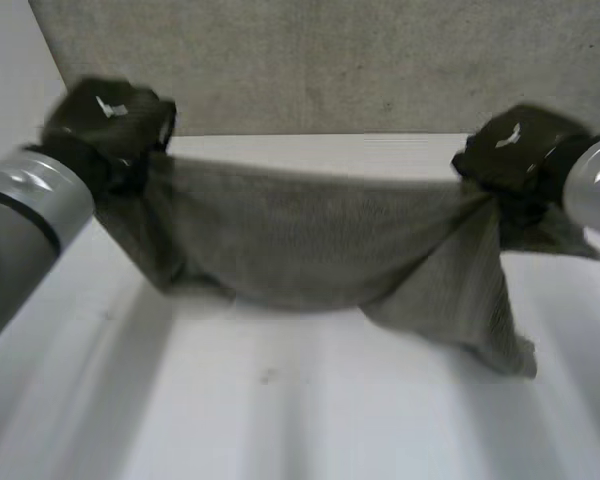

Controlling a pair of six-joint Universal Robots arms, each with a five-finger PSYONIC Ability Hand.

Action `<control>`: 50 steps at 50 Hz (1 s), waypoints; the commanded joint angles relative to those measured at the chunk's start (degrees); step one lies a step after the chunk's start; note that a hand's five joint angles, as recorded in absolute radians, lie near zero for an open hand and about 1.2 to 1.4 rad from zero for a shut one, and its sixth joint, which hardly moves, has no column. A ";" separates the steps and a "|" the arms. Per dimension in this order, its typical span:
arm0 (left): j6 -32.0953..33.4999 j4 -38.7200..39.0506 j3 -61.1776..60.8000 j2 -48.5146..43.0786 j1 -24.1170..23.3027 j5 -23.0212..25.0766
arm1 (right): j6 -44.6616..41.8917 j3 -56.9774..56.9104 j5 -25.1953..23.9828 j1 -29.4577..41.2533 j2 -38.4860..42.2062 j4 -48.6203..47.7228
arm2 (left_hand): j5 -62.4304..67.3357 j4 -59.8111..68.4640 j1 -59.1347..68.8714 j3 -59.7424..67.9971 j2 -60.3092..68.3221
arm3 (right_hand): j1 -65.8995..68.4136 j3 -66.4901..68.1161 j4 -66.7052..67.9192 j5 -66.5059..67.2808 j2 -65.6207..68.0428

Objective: Fold the laundry

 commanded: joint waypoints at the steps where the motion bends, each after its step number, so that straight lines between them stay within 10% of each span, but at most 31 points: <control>1: 2.61 -2.10 9.05 -18.41 0.22 0.34 | -2.13 -3.77 1.81 0.67 12.20 -1.81 | 11.03 10.27 12.83 10.37 10.27 | 26.02 12.04 11.60 13.78 12.61; 12: 4.57 9.96 44.46 -28.55 -0.65 -0.98 | -2.31 -24.96 14.99 5.33 19.36 -29.52 | 11.03 10.27 12.83 10.37 10.27 | 26.02 12.04 11.60 13.78 12.61; 21: -5.55 25.58 40.04 -18.89 -0.66 -8.01 | -2.05 -8.93 13.08 6.39 4.59 -56.30 | 11.03 10.27 12.83 10.37 10.27 | 26.02 12.04 11.60 13.78 12.61; 47: -6.34 30.67 -14.81 -18.71 3.56 -0.54 | 11.84 21.33 4.55 6.48 17.76 -33.81 | 11.03 10.27 12.83 10.37 10.27 | 25.58 11.60 11.16 13.34 12.17; 50: -6.17 31.03 -17.45 -17.13 3.65 -0.46 | 13.24 22.04 4.37 6.04 17.15 -32.93 | 11.03 10.27 12.83 10.37 10.27 | 8.18 -5.81 -6.25 -4.06 -5.24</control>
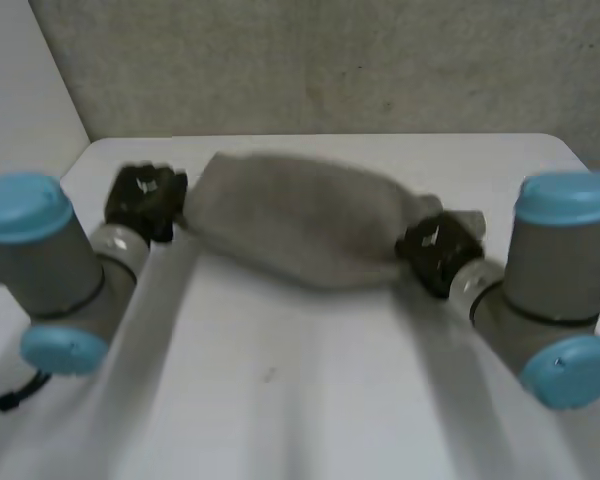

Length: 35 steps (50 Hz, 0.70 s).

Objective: Fold the laundry

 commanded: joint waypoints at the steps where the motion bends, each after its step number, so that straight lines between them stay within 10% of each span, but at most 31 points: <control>1: 0.67 2.96 -7.95 2.11 0.07 0.88 | 3.19 2.49 -1.52 -0.41 1.64 1.35 | 10.54 10.24 11.64 10.34 10.25 | 8.14 -5.44 -5.85 -3.93 -4.77; 20: 0.14 3.13 -15.50 13.36 2.80 1.06 | 32.62 13.29 -6.70 -14.28 -12.33 0.91 | 10.54 10.24 11.64 10.34 10.25 | -17.10 -30.67 -31.08 -29.16 -30.00; 35: 0.14 3.13 -16.38 14.77 3.06 1.06 | 36.15 20.59 -11.80 -19.21 -12.33 1.00 | 10.54 10.24 11.64 10.34 10.25 | -18.43 -32.01 -32.42 -30.50 -31.34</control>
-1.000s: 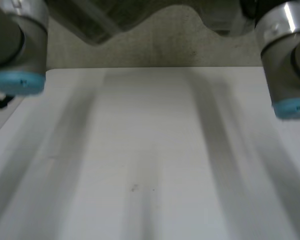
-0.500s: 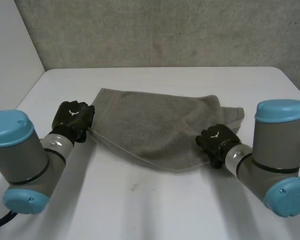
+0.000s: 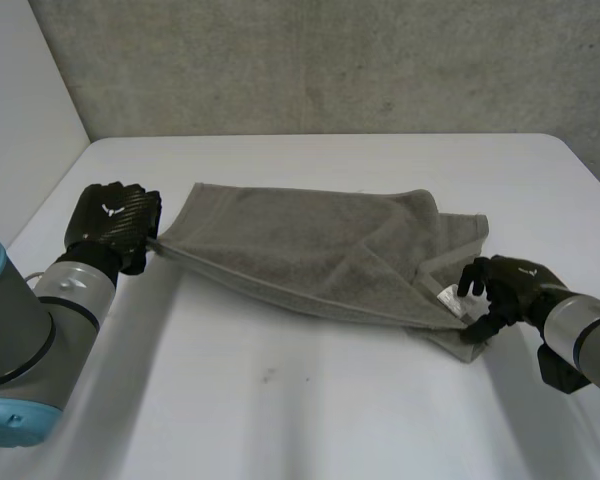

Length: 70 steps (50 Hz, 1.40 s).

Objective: Fold the laundry

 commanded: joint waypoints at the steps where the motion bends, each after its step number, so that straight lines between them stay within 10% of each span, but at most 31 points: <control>1: -0.07 -0.05 -0.38 0.23 0.32 0.00 | 0.43 3.06 -1.06 -0.85 0.22 -0.11 | 10.54 10.24 11.64 10.34 10.25 | 4.26 0.58 0.54 1.03 -0.89; 59: -0.25 -0.58 -0.47 5.77 4.54 -0.09 | -5.64 5.79 5.09 11.81 4.18 -11.89 | 10.54 10.24 11.64 10.34 10.25 | 10.64 6.96 6.93 7.41 5.49; 70: -0.25 -0.58 -0.47 5.68 4.54 -0.17 | -10.03 6.14 5.09 11.90 4.53 -17.42 | 10.54 10.24 11.64 10.34 10.25 | 49.44 45.76 45.73 46.21 44.29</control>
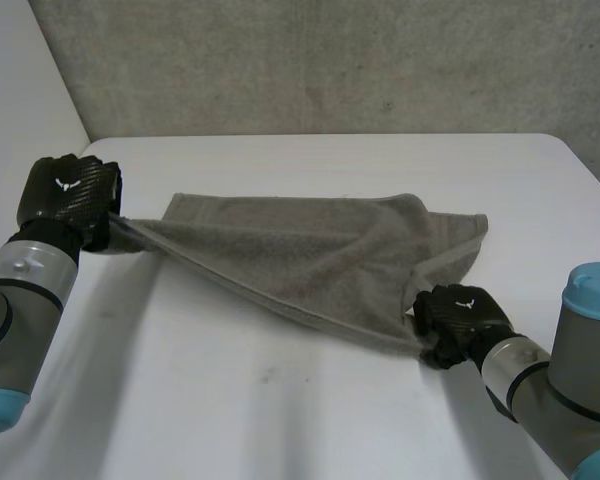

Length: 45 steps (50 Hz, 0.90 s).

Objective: Fold the laundry

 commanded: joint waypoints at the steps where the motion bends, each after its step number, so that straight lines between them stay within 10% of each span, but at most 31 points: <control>1: 0.00 0.00 0.00 -0.01 -0.01 -0.09 | -2.81 -0.48 0.18 -0.14 0.03 -4.31 | 10.54 10.24 11.65 10.34 10.25 | 37.94 31.34 31.34 32.94 31.26; 13: 0.17 -3.78 0.09 2.54 -1.50 -0.09 | -6.15 -3.65 3.43 -0.93 -14.91 -5.82 | 10.54 10.24 11.65 10.34 10.25 | 37.94 31.34 31.34 32.94 31.26; 26: 0.79 -16.96 10.99 16.16 -5.64 -0.09 | -31.91 -27.11 2.64 -3.21 -27.92 31.71 | 10.54 10.24 11.65 10.34 10.25 | 37.94 31.34 31.34 32.94 31.26; 34: 4.20 -35.75 19.42 8.64 -5.55 0.26 | -42.00 -31.52 2.29 -3.57 -19.07 44.54 | 10.54 10.24 11.65 10.34 10.25 | 37.94 31.34 31.34 32.94 31.26; 45: 16.87 -37.00 25.03 -13.43 -5.63 -0.26 | -46.05 -33.51 4.83 -2.95 1.94 44.29 | 10.54 10.24 11.65 10.34 10.25 | 37.94 31.34 31.34 32.94 31.26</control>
